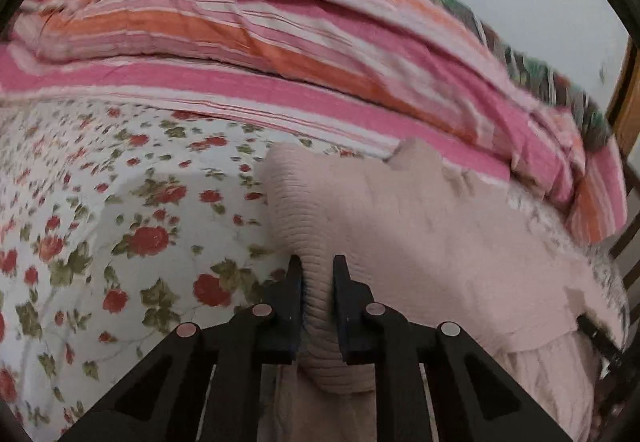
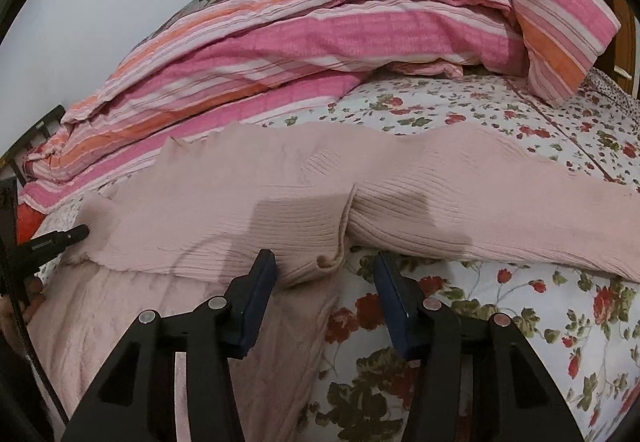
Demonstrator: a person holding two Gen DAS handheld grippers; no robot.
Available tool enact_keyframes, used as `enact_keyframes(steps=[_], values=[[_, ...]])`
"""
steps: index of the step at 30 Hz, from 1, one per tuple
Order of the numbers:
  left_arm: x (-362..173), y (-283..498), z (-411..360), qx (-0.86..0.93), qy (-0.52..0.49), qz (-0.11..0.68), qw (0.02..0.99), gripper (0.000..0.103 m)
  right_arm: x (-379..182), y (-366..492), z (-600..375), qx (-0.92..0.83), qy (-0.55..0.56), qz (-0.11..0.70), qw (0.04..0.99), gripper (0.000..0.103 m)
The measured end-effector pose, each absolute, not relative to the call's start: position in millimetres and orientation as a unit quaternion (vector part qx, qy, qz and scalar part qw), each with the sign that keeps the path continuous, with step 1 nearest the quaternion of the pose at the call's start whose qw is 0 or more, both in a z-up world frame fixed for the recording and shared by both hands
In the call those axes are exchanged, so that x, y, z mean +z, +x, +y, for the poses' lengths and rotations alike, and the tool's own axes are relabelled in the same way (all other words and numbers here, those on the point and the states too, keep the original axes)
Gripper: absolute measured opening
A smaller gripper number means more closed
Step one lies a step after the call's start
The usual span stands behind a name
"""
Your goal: Fold small clothes
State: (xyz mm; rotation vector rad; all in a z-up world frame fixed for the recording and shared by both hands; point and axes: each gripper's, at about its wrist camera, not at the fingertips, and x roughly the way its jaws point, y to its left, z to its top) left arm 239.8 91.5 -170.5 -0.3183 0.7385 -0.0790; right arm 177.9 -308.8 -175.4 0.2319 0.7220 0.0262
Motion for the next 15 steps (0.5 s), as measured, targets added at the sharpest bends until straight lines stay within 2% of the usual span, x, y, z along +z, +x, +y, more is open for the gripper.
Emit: enact_keyframes(steps=[5,8,15], values=[[-175,236,110,-0.029,-0.203,0.354,0.913,0.014,-177,177,-315,0.026,0.136,0.347,0.927,0.054],[-175,237,104,-0.018,-0.186,0.360,0.914,0.024,-177,179,-308,0.019,0.116,0.354,0.928,0.056],[-175,236,101,-0.006,-0.168,0.368,0.914,0.038,-178,179,-304,0.018,0.103,0.358,0.928,0.059]])
